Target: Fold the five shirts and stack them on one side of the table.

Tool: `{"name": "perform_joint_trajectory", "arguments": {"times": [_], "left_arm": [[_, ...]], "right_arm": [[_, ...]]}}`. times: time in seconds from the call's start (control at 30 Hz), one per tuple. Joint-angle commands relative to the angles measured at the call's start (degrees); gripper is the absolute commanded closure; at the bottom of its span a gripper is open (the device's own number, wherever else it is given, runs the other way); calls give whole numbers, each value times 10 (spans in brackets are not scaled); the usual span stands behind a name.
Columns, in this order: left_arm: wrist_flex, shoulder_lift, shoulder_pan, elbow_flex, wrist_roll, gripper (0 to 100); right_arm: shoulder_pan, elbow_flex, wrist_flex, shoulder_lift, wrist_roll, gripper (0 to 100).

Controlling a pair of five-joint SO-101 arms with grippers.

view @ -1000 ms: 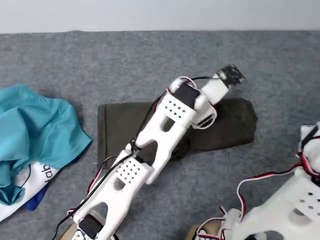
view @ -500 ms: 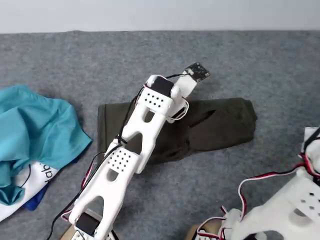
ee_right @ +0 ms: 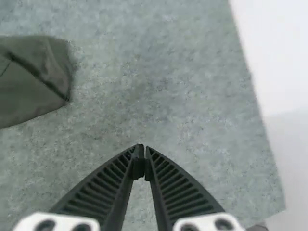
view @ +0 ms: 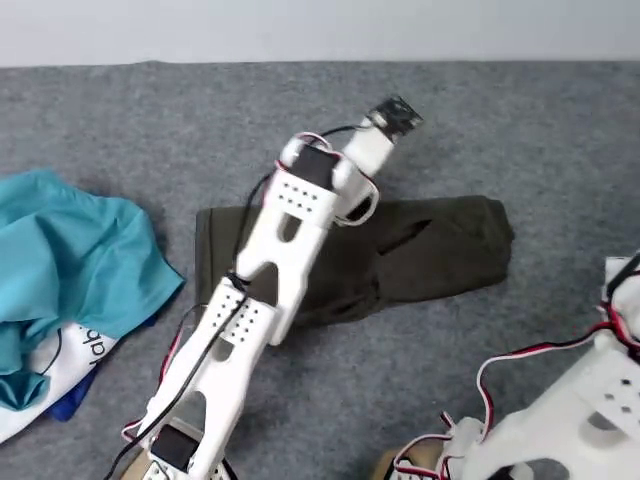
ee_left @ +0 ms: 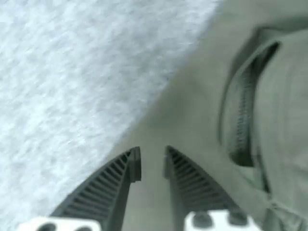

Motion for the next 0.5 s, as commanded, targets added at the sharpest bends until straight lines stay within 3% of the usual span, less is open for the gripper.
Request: {"name": "perform_joint_trajectory", "arguments": {"times": [0.0, 0.23, 0.47], "left_arm": [[18, -116, -38, 52, 9, 977], [16, -331, -107, 380, 11, 994], [14, -474, -179, 596, 117, 989]], "right_arm": [[-28, 25, 19, -6, 5, 983], [-76, 48, 17, -4, 2, 983], [-89, 76, 16, -4, 1, 983]]}}
